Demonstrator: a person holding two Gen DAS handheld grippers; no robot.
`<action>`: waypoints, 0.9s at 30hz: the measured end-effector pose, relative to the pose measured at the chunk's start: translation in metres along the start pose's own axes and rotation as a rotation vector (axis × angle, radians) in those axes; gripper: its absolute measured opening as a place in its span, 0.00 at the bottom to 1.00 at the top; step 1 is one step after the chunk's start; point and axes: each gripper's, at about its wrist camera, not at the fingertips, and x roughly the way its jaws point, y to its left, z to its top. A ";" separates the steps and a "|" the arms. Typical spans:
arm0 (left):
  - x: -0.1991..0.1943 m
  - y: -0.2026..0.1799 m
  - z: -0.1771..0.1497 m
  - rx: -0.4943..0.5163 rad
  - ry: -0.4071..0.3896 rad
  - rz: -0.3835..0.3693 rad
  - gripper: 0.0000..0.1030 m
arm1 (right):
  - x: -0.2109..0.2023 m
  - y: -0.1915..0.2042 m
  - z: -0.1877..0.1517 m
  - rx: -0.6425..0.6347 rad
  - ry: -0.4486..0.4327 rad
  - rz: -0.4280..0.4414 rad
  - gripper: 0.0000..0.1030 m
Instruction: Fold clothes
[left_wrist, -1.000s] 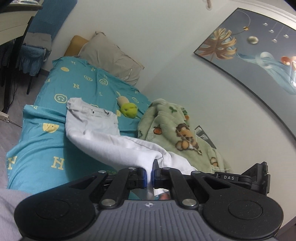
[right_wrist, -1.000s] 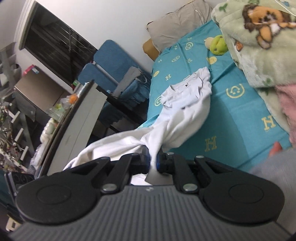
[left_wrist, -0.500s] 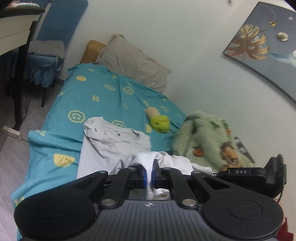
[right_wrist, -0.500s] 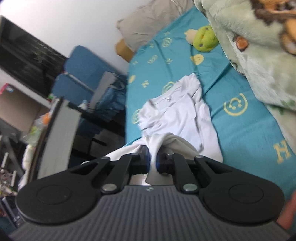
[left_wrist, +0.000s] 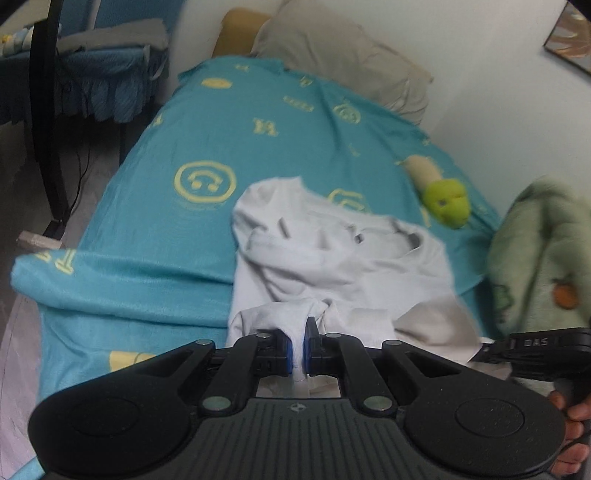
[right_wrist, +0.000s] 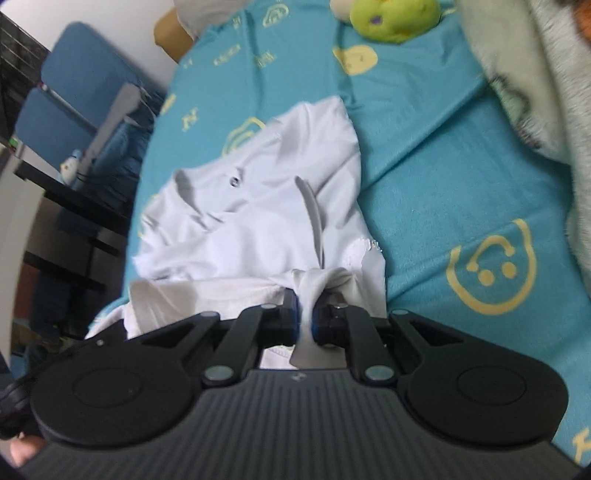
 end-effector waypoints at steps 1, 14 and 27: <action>0.007 0.003 -0.002 -0.001 0.008 0.006 0.08 | 0.004 0.000 -0.001 -0.012 0.004 -0.007 0.12; -0.060 -0.032 -0.023 0.097 -0.122 0.076 0.86 | -0.050 0.031 -0.029 -0.127 -0.142 -0.033 0.78; -0.172 -0.079 -0.089 0.204 -0.294 0.119 1.00 | -0.153 0.077 -0.123 -0.330 -0.380 -0.055 0.87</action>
